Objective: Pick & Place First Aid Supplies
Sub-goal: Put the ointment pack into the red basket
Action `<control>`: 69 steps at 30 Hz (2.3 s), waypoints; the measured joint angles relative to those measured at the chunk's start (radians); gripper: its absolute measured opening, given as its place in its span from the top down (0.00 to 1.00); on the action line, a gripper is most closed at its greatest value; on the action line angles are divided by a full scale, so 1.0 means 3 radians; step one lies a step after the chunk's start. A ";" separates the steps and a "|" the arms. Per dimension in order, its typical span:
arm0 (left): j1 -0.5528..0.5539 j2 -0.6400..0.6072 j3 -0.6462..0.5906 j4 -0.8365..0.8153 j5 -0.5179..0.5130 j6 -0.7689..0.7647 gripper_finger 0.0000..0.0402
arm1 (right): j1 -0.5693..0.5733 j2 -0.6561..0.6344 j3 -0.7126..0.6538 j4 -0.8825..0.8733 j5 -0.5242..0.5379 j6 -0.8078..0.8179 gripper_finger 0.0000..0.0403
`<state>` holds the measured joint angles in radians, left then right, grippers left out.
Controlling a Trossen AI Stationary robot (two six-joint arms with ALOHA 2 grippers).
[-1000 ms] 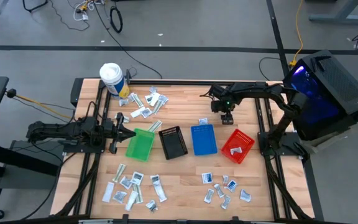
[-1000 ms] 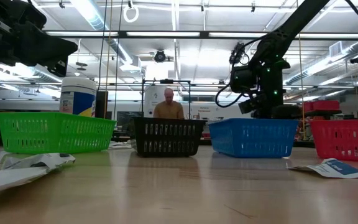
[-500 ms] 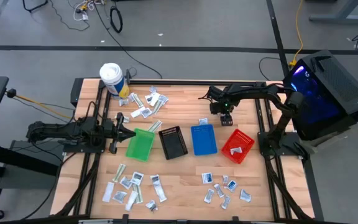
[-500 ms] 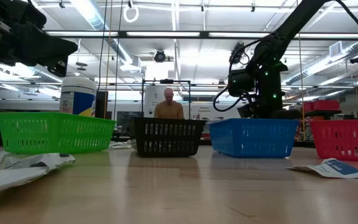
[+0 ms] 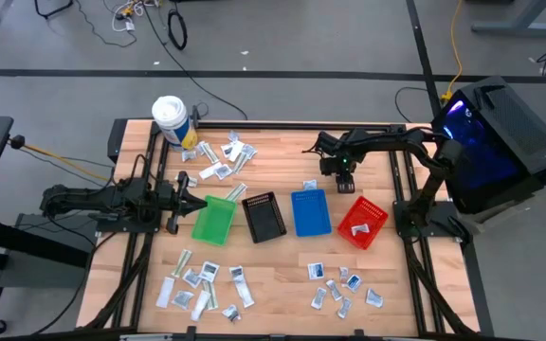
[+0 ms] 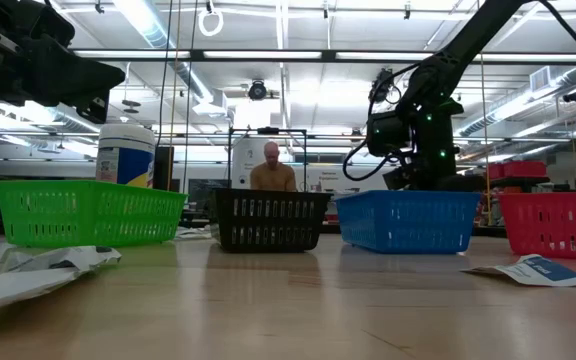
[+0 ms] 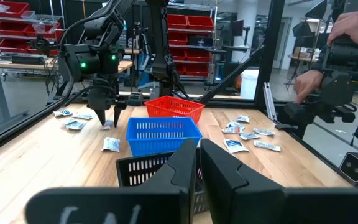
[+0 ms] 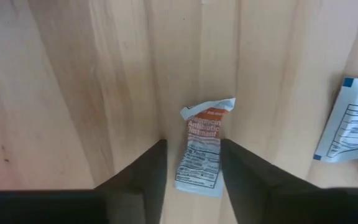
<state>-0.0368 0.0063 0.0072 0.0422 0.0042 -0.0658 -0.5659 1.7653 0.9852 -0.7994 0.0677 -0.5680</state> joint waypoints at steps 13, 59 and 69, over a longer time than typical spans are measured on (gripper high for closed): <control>0.0000 -0.0001 -0.0001 0.0000 0.0001 0.0000 0.92 | 0.0001 -0.0050 -0.0006 0.0017 0.0058 0.0008 0.74; 0.0000 0.0000 -0.0001 0.0000 0.0001 0.0000 0.92 | 0.0909 -0.1663 0.0001 -0.1082 -0.0554 0.0648 0.74; 0.0000 0.0000 0.0000 0.0000 0.0001 0.0000 0.92 | 0.1401 -0.1662 0.0001 -0.1308 -0.0806 0.0627 0.74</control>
<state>-0.0368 0.0063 0.0071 0.0422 0.0044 -0.0658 -0.1457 1.2667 0.9855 -1.1917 -0.1741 -0.3798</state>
